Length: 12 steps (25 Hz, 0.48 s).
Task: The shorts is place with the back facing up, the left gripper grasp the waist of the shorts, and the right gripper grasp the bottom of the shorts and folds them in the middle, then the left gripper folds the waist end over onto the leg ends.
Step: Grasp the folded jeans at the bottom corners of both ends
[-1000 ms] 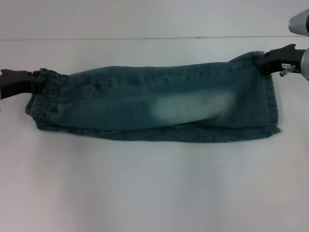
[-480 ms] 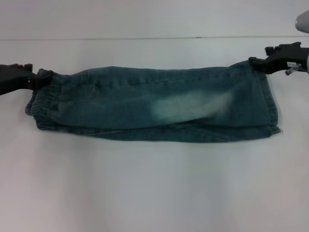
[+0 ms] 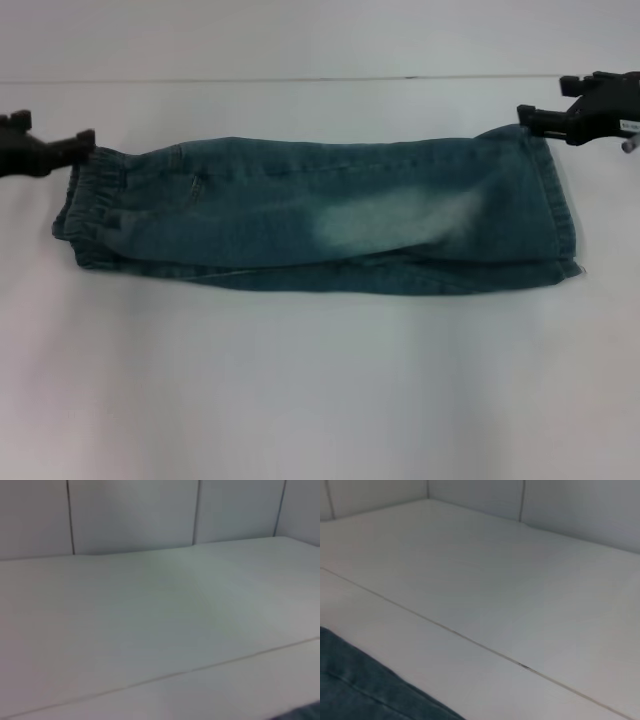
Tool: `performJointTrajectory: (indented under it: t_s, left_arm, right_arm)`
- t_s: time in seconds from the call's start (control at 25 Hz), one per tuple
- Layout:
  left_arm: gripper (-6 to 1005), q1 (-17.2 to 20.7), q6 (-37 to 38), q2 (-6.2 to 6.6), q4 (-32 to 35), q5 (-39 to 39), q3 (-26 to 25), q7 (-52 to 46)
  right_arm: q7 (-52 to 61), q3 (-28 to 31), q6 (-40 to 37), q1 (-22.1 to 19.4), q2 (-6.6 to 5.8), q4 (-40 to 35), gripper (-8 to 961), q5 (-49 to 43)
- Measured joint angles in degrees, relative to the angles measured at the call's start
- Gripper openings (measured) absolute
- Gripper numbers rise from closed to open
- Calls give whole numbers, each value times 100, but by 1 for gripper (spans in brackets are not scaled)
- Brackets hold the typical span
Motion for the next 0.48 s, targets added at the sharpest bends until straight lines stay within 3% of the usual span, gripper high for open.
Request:
performJointTrajectory:
  t_s: [0.24, 0.48]
  left_arm:
    - [915, 578, 877, -2, 116, -557, -216, 614]
    - [938, 977, 1777, -1, -99, -586, -846, 1417]
  right_arm:
    - [-475, -18, -380, -150, 7, -22, 735, 460]
    - [-821, -96, -515, -199, 22, 39, 735, 662]
